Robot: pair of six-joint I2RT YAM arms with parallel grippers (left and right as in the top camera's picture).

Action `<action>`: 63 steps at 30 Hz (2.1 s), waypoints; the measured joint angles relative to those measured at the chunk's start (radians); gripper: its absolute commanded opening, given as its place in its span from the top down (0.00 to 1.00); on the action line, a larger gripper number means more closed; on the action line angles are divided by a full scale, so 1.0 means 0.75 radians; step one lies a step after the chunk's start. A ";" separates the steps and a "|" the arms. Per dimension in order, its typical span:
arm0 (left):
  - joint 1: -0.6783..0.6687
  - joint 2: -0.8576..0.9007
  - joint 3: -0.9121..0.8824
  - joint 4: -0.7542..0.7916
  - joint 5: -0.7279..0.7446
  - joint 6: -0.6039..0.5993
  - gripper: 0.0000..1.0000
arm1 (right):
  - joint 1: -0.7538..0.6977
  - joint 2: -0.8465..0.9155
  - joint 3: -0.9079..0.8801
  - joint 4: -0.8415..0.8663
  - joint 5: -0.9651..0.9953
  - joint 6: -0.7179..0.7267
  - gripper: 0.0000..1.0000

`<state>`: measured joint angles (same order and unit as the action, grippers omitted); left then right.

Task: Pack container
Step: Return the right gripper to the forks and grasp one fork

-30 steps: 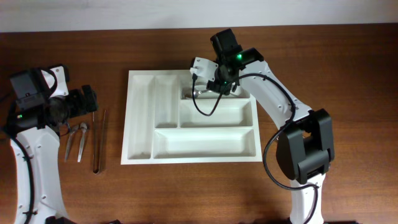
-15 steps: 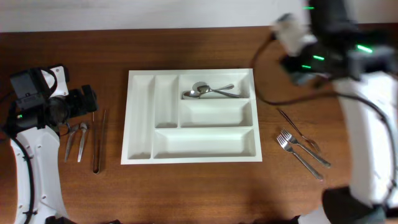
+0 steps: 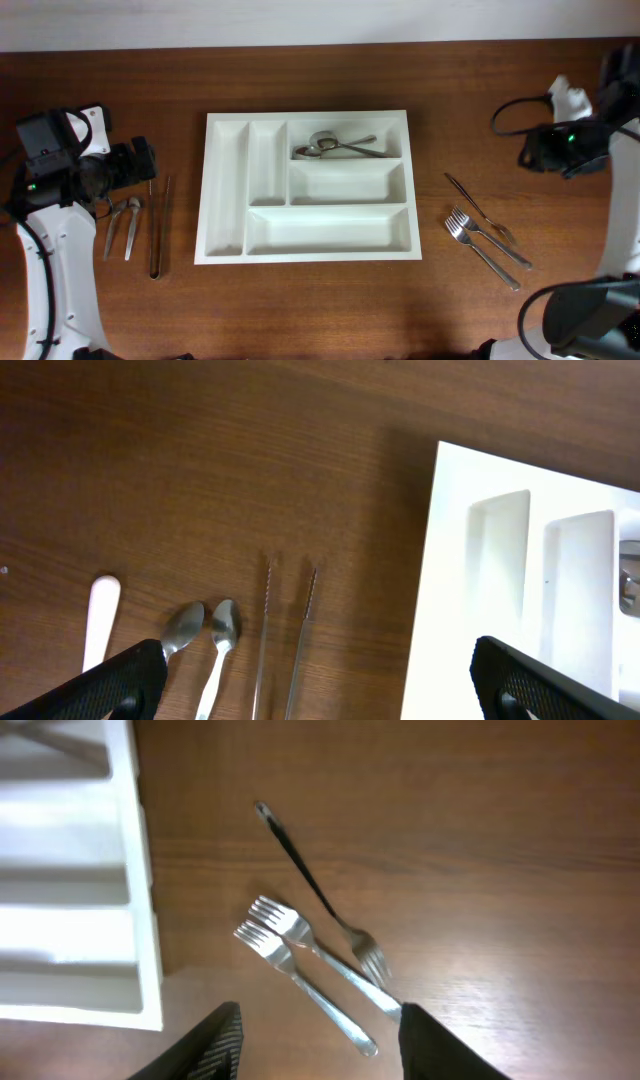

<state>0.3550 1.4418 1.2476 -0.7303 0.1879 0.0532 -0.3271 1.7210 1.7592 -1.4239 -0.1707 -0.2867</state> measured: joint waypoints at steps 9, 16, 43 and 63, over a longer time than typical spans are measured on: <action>0.000 0.001 0.000 0.000 0.000 0.000 0.01 | 0.114 0.001 -0.458 0.348 0.039 -0.098 0.55; 0.000 0.001 0.000 0.000 0.000 0.000 0.01 | 0.197 0.049 -0.557 0.508 0.195 -0.189 0.58; 0.000 0.001 0.000 0.001 0.000 0.000 0.01 | 0.169 0.188 -0.740 0.558 0.417 -0.267 0.59; 0.000 0.001 0.000 0.001 0.000 0.000 0.01 | 0.076 0.195 -0.829 0.757 0.462 -0.195 0.78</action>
<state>0.3550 1.4422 1.2476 -0.7300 0.1879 0.0532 -0.2703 1.8675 1.1374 -0.8562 0.1757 -0.4332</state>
